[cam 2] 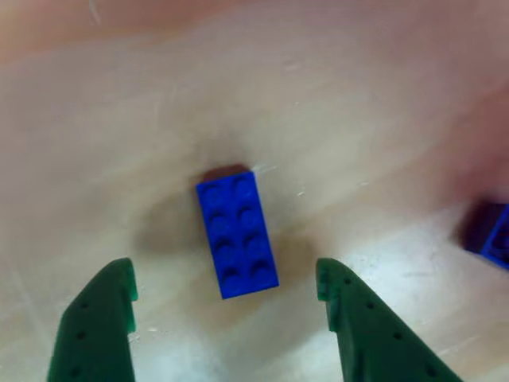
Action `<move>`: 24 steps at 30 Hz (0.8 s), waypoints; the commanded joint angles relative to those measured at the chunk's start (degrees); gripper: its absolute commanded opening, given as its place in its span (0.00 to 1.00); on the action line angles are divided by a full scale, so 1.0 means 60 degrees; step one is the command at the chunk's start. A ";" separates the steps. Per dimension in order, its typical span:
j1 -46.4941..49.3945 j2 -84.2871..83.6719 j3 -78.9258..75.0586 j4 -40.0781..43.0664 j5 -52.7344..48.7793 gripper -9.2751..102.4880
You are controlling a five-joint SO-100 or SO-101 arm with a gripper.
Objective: Put all lego bricks in the bin.
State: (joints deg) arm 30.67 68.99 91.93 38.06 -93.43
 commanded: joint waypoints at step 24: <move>-1.1528 0.6563 -0.0981 0.7690 1.1484 0.08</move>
State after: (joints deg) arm -11.16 98.26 90.79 76.03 -37.62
